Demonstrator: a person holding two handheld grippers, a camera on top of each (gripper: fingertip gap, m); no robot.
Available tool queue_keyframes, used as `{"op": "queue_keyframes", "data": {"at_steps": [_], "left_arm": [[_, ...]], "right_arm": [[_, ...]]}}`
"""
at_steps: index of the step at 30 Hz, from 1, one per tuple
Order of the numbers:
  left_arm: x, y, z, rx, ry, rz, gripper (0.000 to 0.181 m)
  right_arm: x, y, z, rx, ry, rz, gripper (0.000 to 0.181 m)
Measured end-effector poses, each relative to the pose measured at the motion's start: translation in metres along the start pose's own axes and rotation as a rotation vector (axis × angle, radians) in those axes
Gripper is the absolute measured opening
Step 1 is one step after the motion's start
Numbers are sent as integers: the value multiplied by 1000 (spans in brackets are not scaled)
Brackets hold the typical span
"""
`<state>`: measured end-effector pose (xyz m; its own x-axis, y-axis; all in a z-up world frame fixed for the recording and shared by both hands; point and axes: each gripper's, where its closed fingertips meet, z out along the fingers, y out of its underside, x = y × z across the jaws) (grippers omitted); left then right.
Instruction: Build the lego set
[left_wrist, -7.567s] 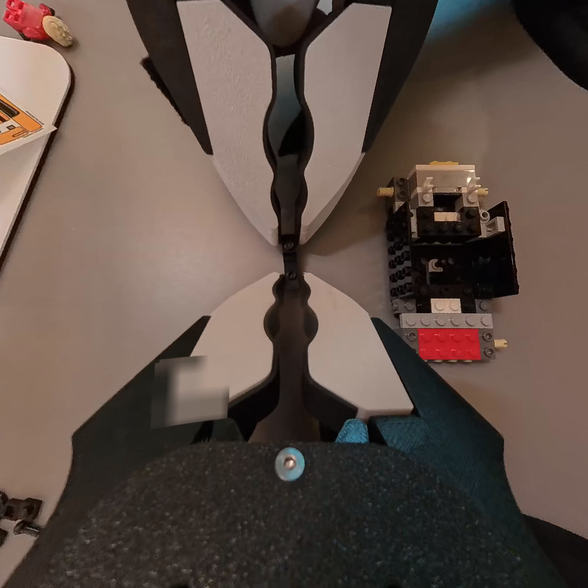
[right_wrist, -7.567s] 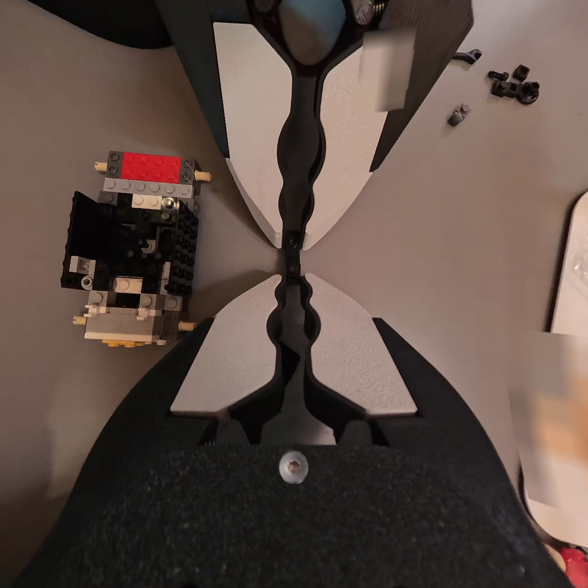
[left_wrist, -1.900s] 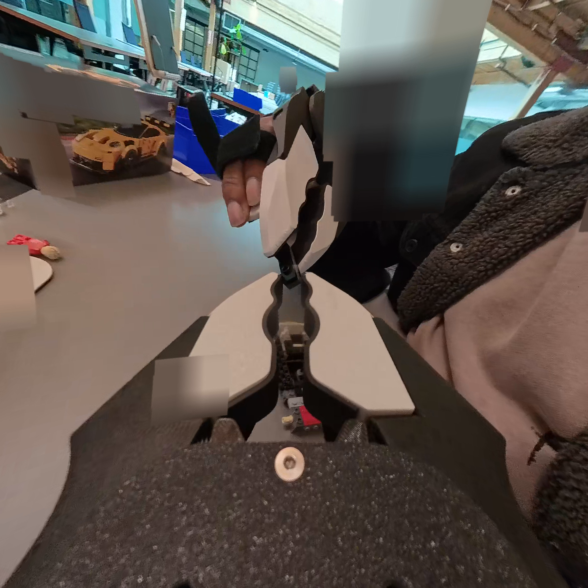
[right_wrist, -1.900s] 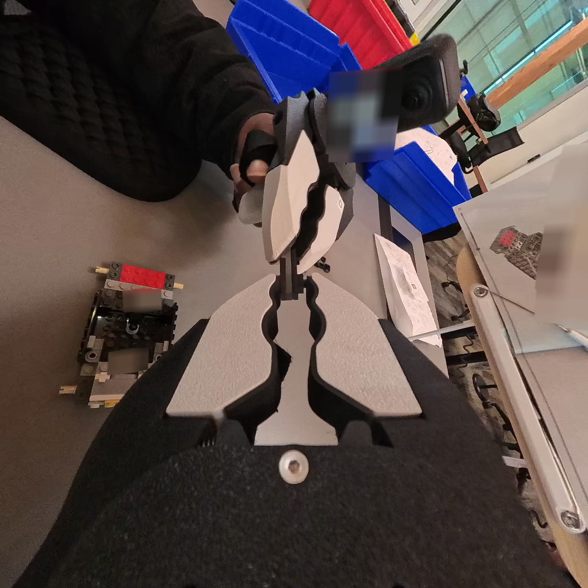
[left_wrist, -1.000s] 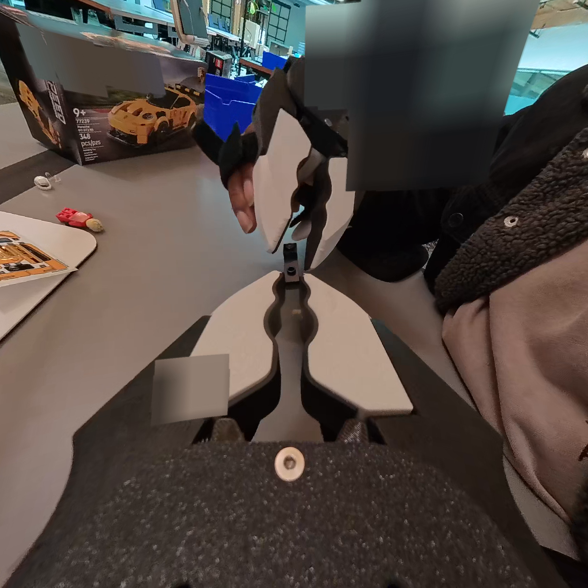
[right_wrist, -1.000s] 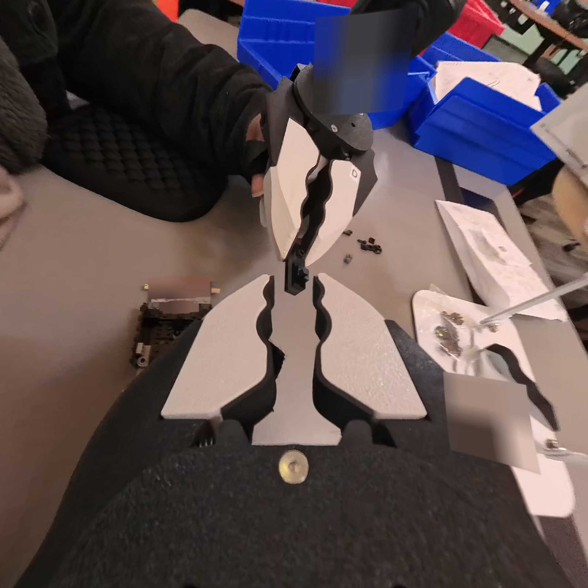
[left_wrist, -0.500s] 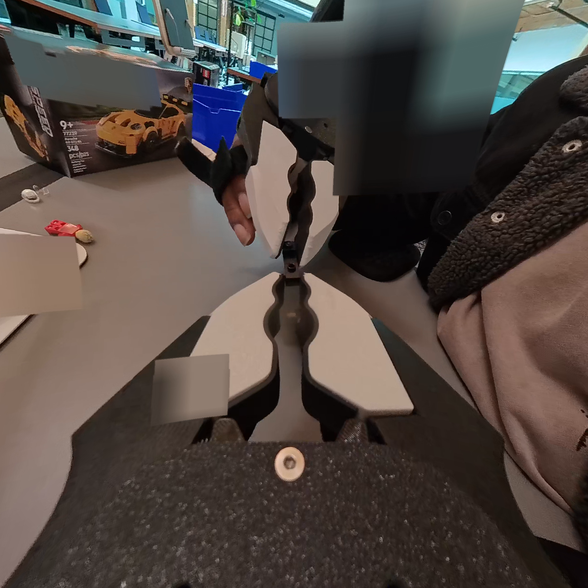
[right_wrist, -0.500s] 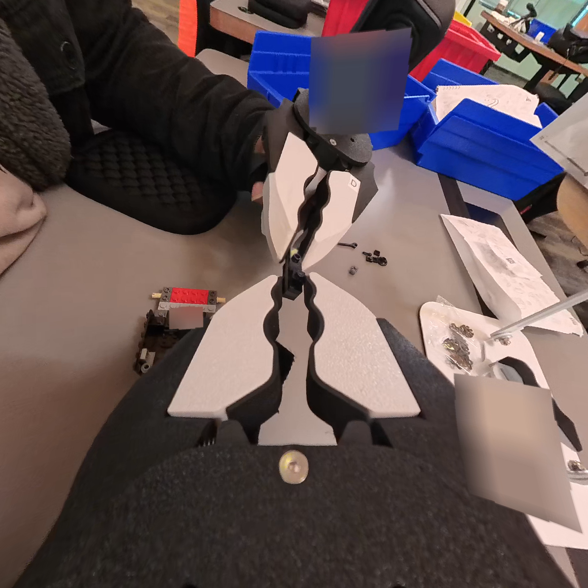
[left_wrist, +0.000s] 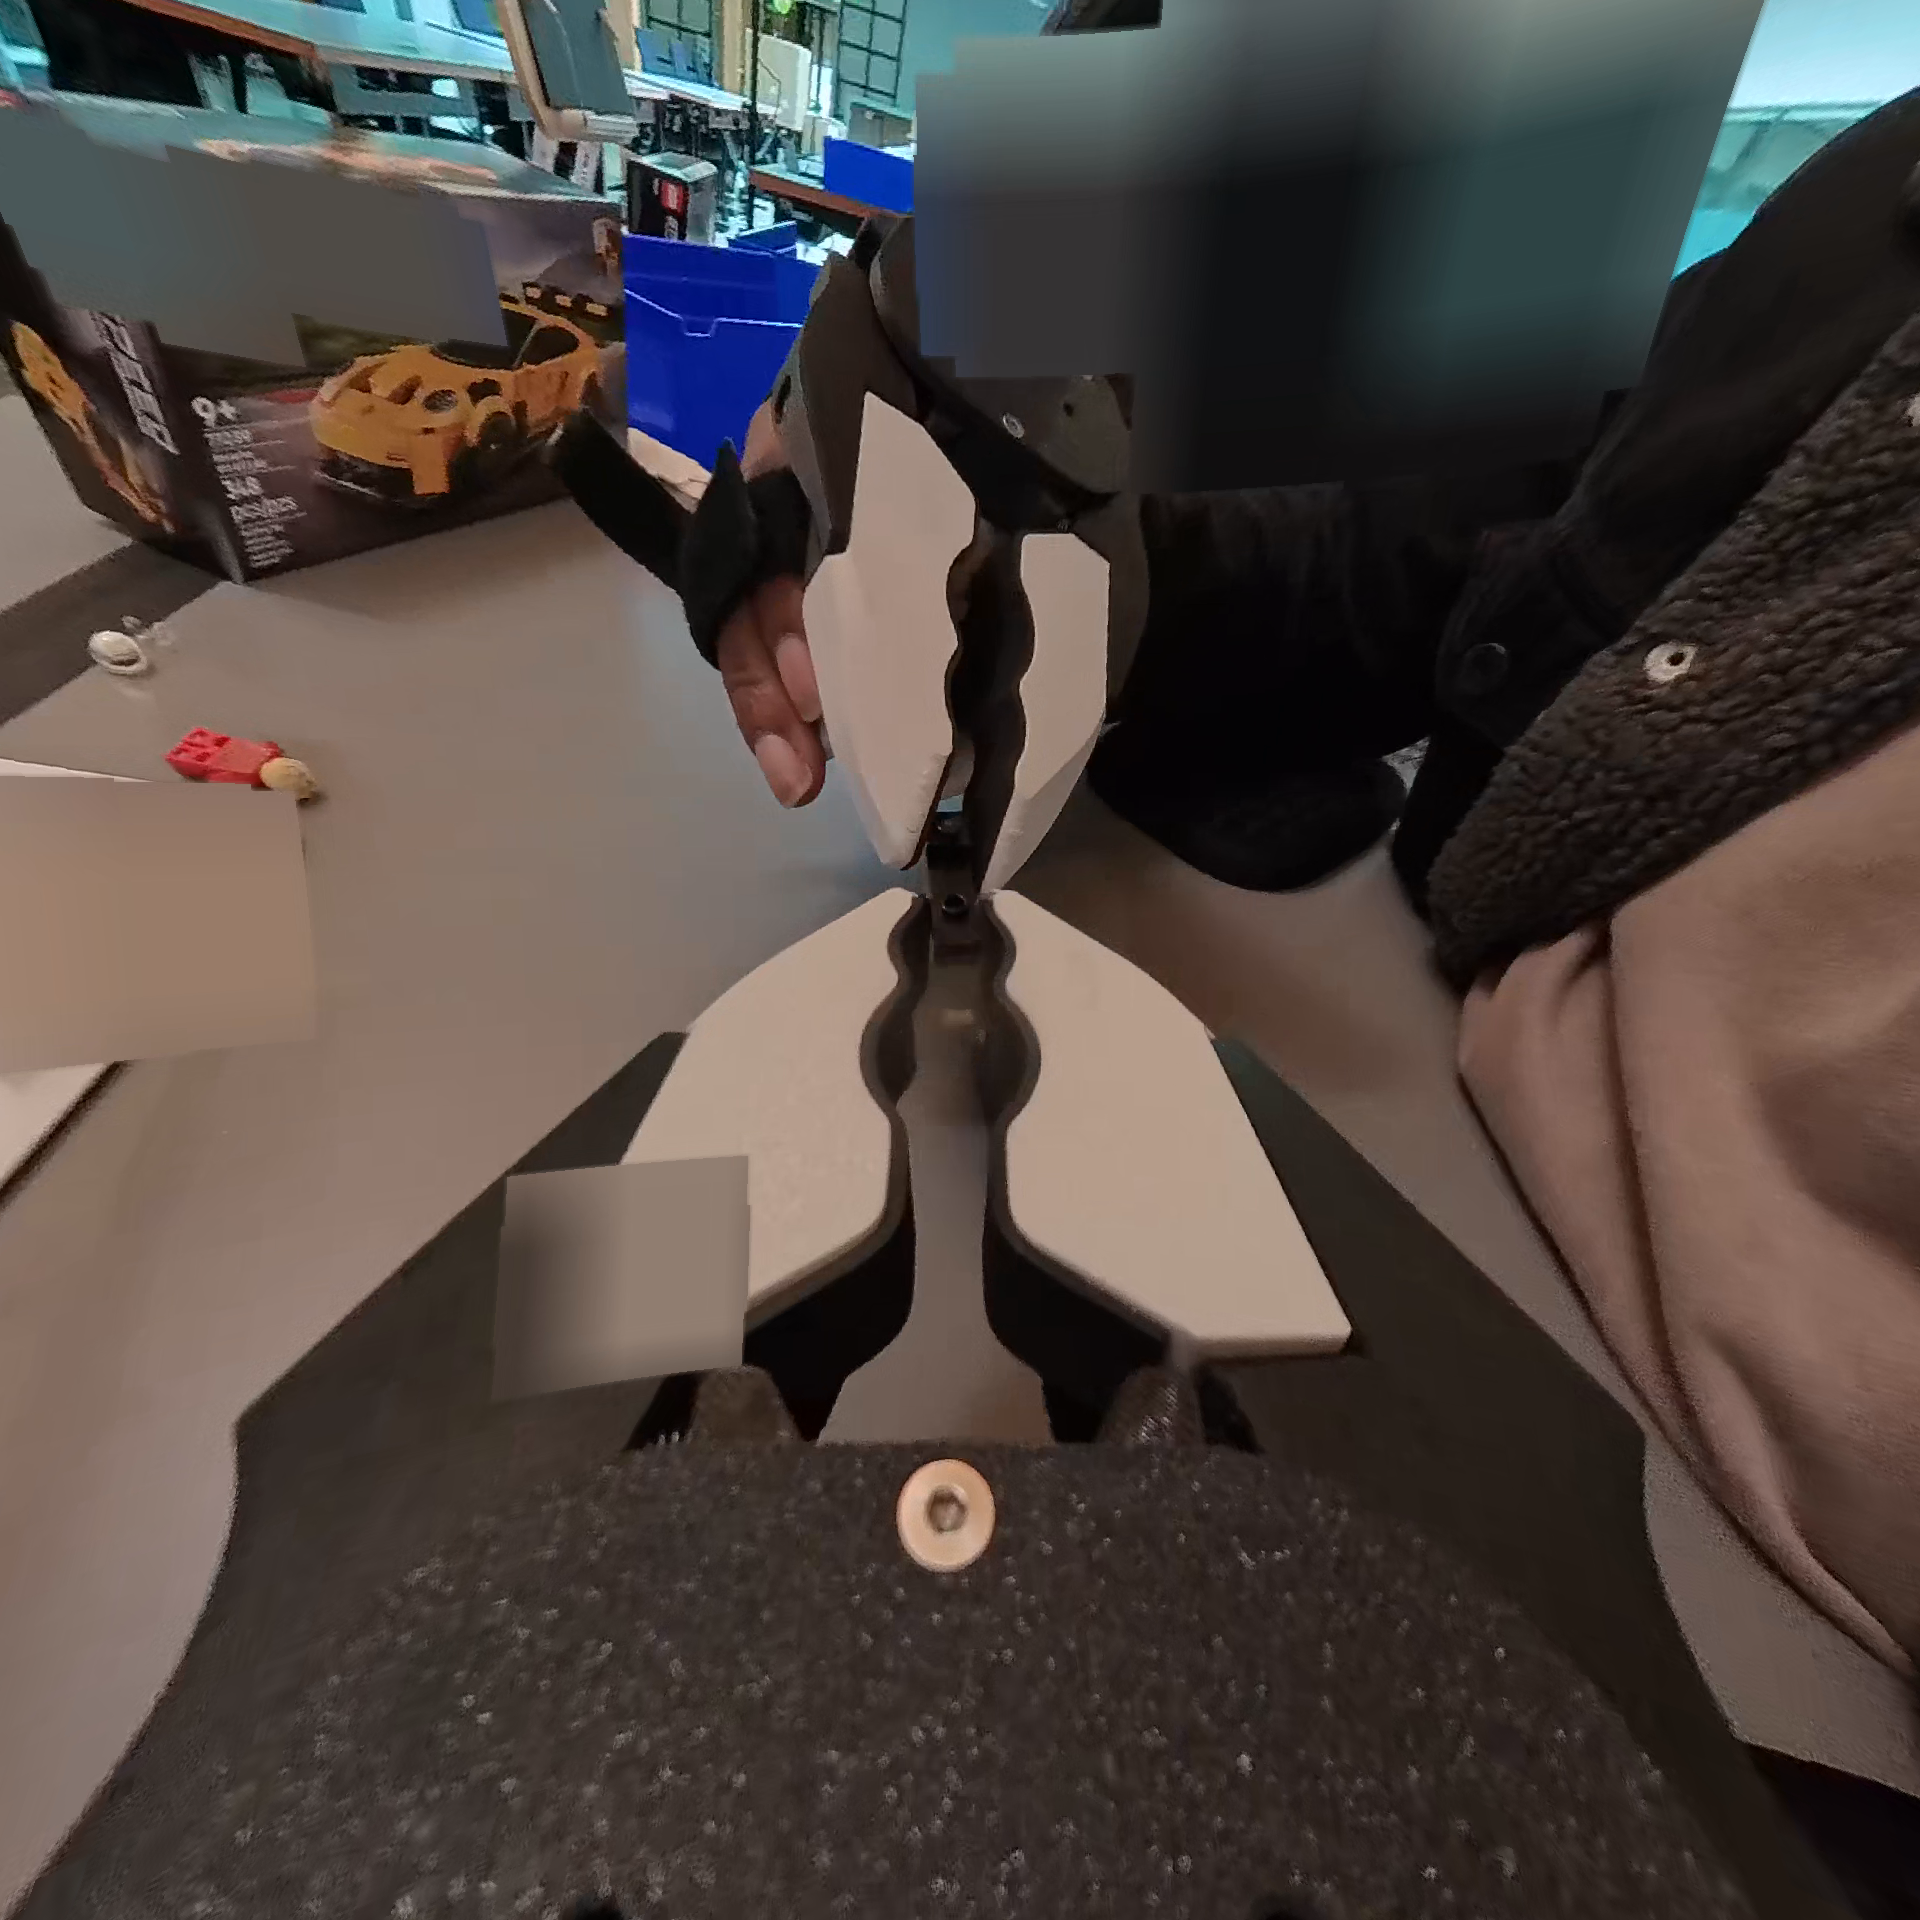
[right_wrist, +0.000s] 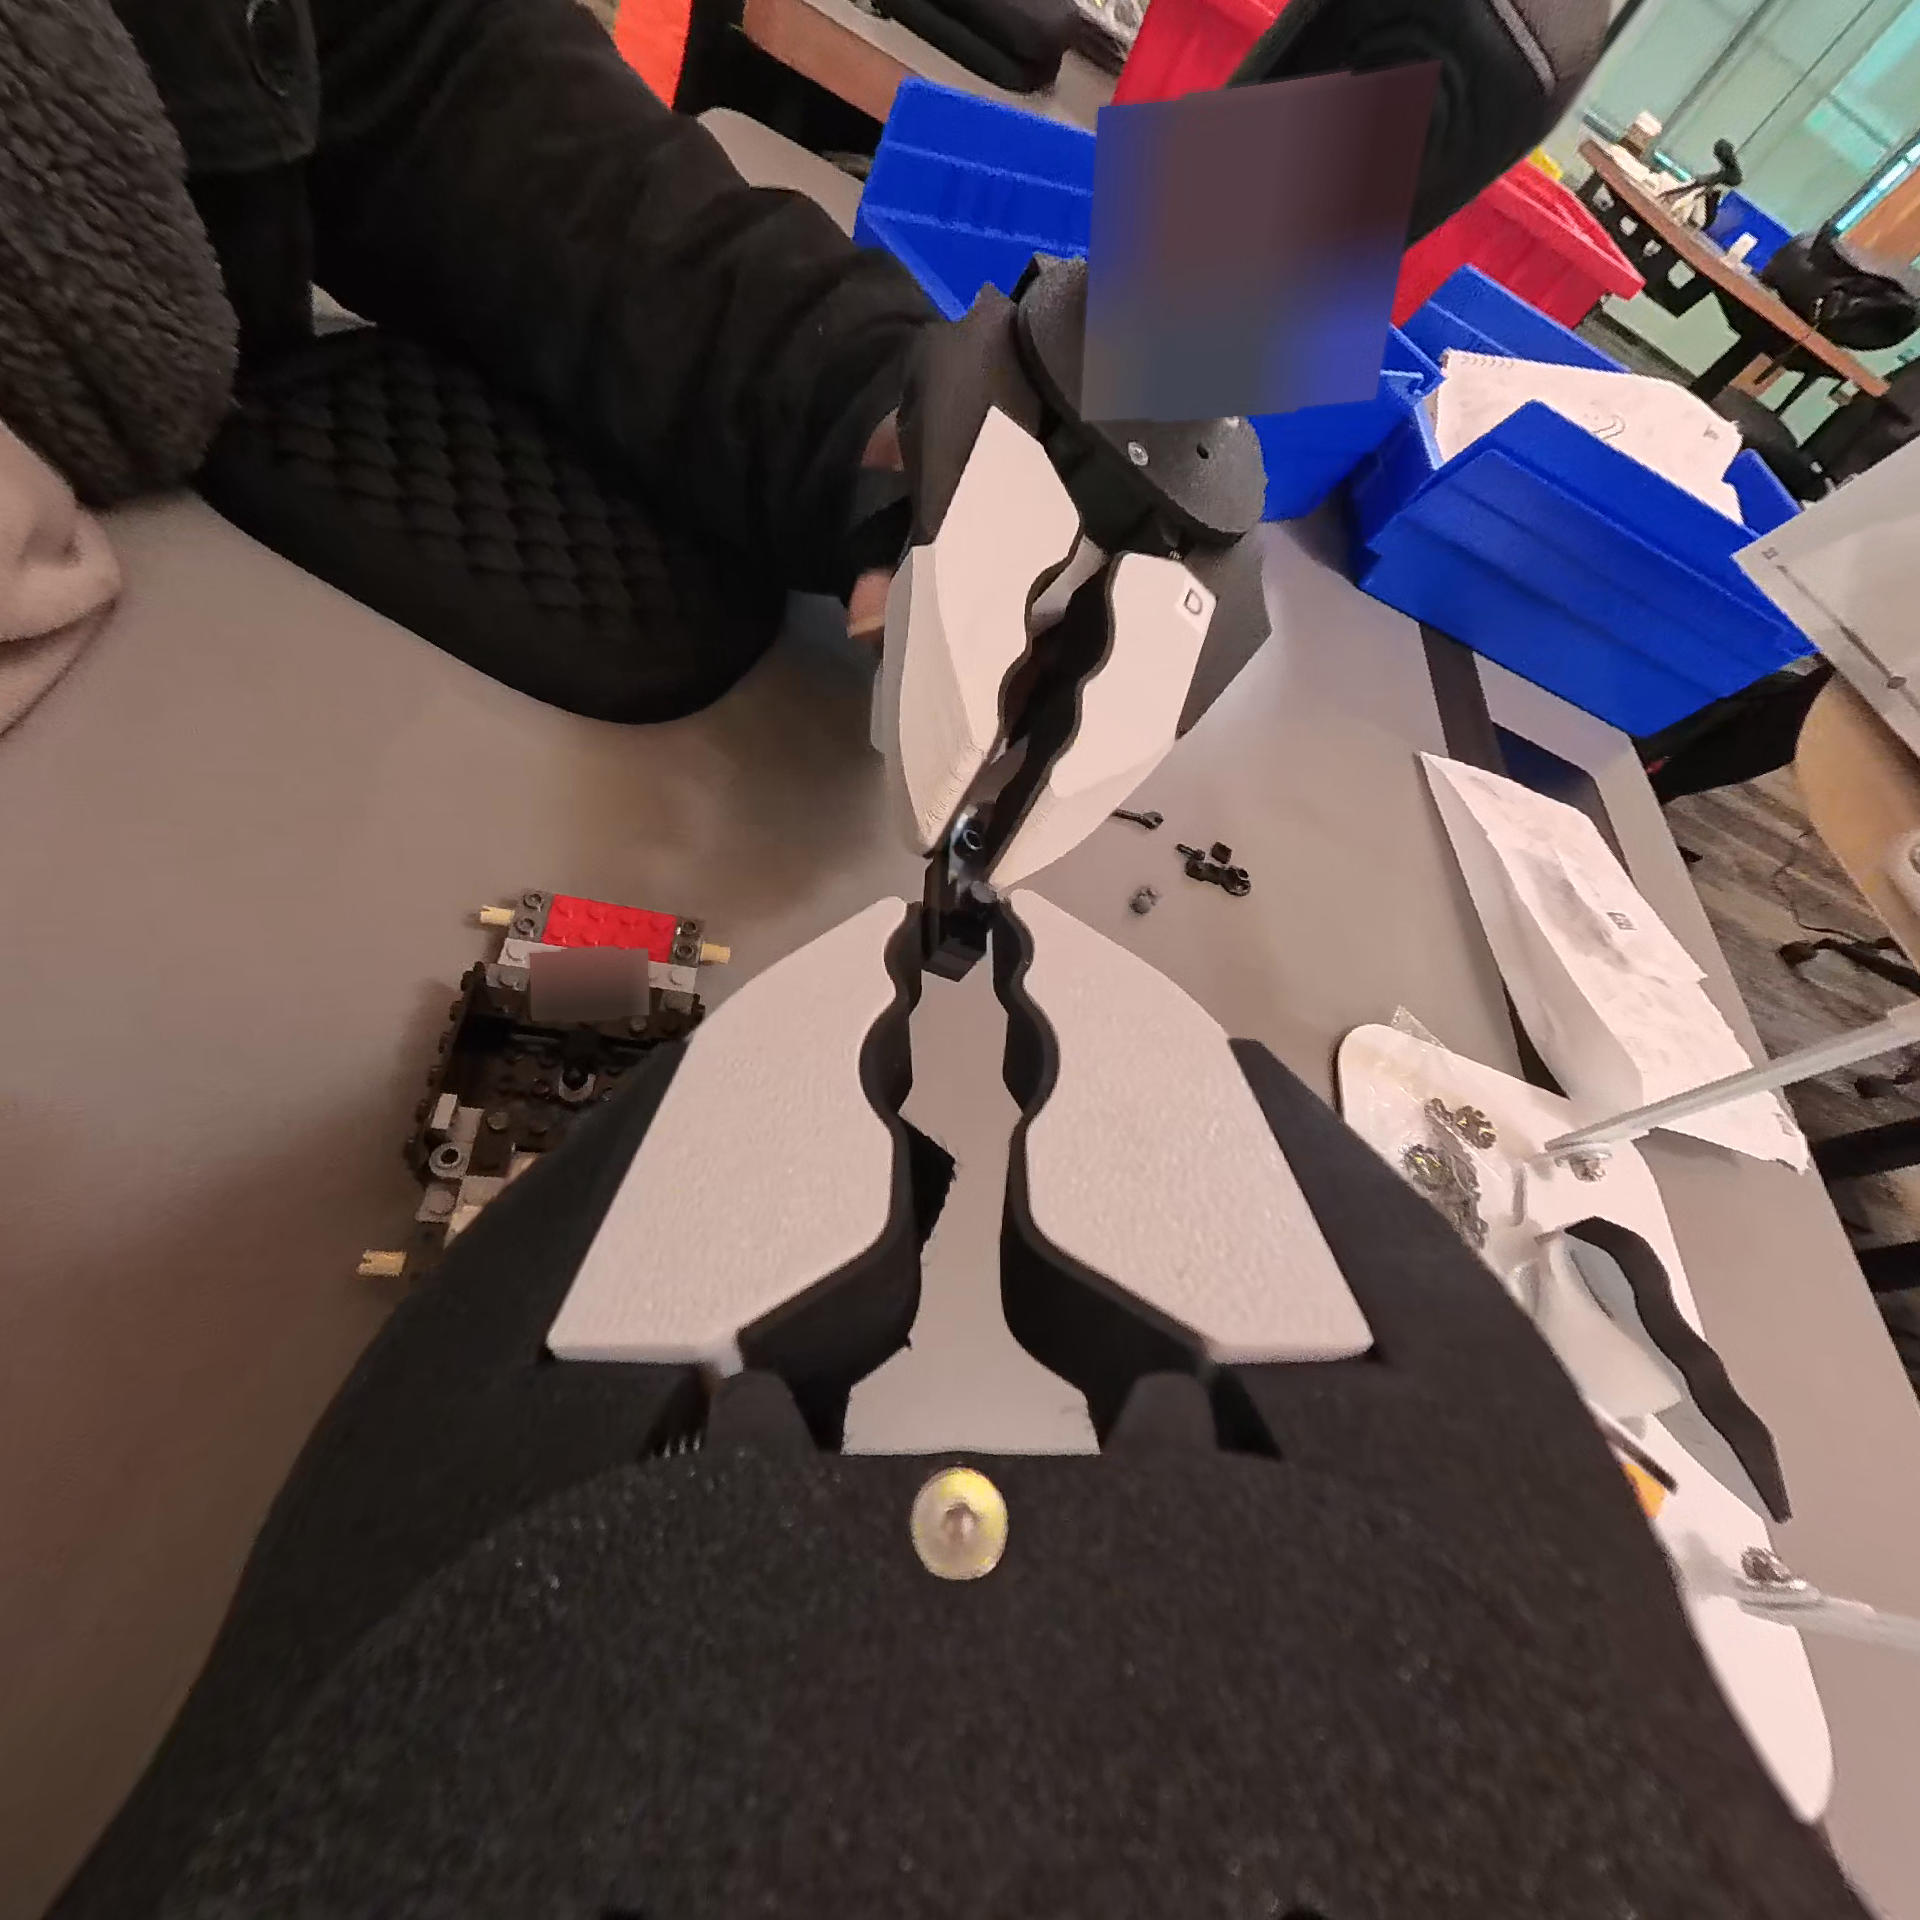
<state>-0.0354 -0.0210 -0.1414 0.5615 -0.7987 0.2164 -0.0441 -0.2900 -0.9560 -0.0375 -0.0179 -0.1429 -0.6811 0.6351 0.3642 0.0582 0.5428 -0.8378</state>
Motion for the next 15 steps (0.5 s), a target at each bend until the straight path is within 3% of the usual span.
{"op": "queue_keyframes", "data": {"at_steps": [6,11,15], "left_arm": [[-4,2,2,-60,-131,225,8],[-7,0,3,-105,-278,505,8],[-8,-1,3,-122,-323,599,8]], "right_arm": [[0,1,-1,-4,-32,89,14],[4,-3,-6,6,3,53,11],[3,0,-4,-23,10,20,9]]}}
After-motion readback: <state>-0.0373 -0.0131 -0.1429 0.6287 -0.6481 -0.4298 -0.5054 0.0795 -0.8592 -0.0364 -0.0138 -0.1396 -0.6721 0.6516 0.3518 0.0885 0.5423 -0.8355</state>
